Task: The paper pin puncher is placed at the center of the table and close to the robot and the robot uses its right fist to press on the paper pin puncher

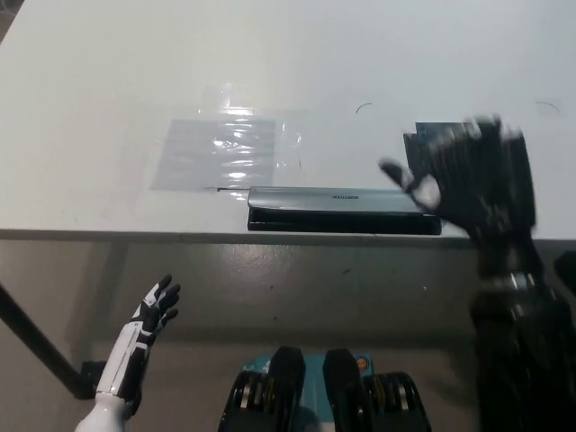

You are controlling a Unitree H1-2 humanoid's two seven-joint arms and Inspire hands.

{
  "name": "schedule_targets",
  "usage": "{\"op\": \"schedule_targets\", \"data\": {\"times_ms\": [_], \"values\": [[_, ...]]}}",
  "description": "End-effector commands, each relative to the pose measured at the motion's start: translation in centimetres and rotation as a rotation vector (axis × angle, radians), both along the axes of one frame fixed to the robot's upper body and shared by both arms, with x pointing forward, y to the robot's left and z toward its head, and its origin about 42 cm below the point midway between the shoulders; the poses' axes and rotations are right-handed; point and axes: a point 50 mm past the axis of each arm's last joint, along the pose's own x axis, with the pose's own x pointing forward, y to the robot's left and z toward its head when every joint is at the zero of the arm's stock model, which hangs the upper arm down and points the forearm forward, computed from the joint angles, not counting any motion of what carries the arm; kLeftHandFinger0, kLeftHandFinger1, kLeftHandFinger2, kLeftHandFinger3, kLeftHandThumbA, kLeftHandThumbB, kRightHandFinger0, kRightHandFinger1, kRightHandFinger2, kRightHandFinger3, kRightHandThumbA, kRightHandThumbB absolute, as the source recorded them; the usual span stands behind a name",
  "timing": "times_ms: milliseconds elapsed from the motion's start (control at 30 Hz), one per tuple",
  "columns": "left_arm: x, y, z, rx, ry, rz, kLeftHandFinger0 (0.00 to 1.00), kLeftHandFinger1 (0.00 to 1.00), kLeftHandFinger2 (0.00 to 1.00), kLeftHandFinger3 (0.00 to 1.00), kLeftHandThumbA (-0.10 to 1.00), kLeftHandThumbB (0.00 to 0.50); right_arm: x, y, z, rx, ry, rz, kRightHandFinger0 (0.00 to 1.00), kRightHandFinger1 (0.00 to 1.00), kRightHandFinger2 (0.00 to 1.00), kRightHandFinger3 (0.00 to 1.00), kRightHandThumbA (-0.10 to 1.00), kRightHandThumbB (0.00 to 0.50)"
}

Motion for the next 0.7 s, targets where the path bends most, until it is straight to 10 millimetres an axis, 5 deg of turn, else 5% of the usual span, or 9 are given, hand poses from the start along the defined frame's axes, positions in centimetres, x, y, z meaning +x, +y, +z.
{"op": "schedule_targets", "data": {"times_ms": [0,333,467,667], "values": [[0.8,0.4,1.5,0.003,-0.074,-0.023,1.00,1.00,1.00,1.00,1.00,0.215,4.3,3.4,4.1,0.047,0.034,0.054,0.00,0.00,0.00,0.00,1.00,0.206],[0.9,0.3,1.6,-0.002,-0.076,-0.027,1.00,1.00,1.00,1.00,1.00,0.196,10.1,8.6,4.2,0.033,0.173,0.117,0.00,0.00,0.00,0.00,1.00,0.221],[1.0,0.3,1.7,0.003,-0.079,-0.027,1.00,1.00,1.00,1.00,1.00,0.201,11.4,10.6,2.2,0.019,0.224,0.109,0.00,0.00,0.00,0.00,1.00,0.144],[1.0,0.3,1.8,0.002,-0.078,-0.031,1.00,1.00,1.00,1.00,1.00,0.204,12.2,11.6,-2.4,-0.003,0.343,0.075,0.00,0.00,0.01,0.00,1.00,0.168]]}}
